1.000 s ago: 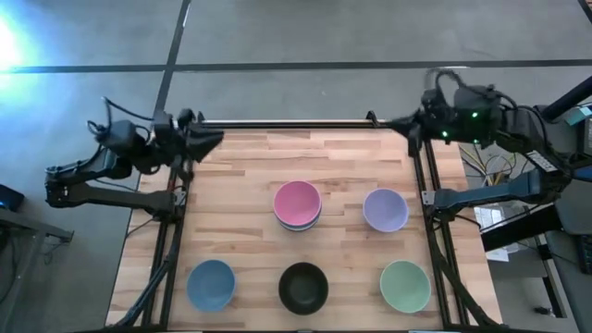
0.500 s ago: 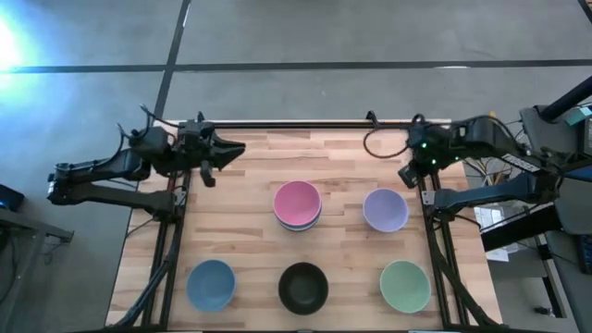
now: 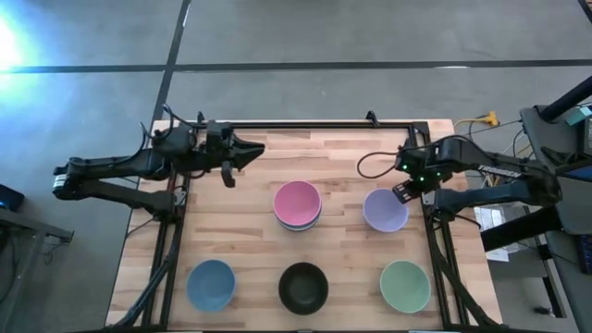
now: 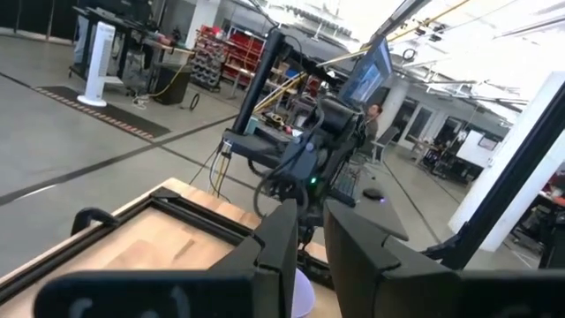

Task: Nest bowls inside each other
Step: Stack the purple bowl on top of the pink bowl

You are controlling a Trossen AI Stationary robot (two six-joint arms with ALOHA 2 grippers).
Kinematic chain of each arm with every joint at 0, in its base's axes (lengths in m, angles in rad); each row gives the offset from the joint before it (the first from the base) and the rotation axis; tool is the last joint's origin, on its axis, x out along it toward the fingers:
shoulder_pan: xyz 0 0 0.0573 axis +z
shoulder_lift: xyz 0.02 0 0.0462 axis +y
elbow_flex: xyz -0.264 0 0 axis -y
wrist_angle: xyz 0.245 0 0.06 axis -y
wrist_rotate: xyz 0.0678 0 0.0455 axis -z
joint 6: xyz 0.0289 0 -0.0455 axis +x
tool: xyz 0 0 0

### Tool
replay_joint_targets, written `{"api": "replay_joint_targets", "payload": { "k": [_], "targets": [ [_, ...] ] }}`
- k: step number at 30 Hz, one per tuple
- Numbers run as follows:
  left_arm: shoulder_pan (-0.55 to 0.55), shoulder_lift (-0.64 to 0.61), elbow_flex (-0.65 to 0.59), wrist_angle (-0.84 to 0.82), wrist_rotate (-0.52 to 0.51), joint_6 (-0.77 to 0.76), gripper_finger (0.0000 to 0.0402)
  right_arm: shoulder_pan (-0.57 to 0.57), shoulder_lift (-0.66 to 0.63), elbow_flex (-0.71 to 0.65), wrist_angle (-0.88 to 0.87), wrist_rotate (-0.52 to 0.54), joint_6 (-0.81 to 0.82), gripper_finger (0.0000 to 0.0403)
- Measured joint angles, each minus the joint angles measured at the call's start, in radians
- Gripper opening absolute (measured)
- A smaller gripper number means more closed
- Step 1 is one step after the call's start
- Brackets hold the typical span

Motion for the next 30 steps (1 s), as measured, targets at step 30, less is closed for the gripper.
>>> {"api": "replay_joint_targets", "payload": {
  "k": [30],
  "targets": [
    [0.000,0.001,0.002,0.028,-0.001,0.002,0.0044,0.000,0.108,-0.232,0.240,-0.042,0.023,0.0088]
  ]
}}
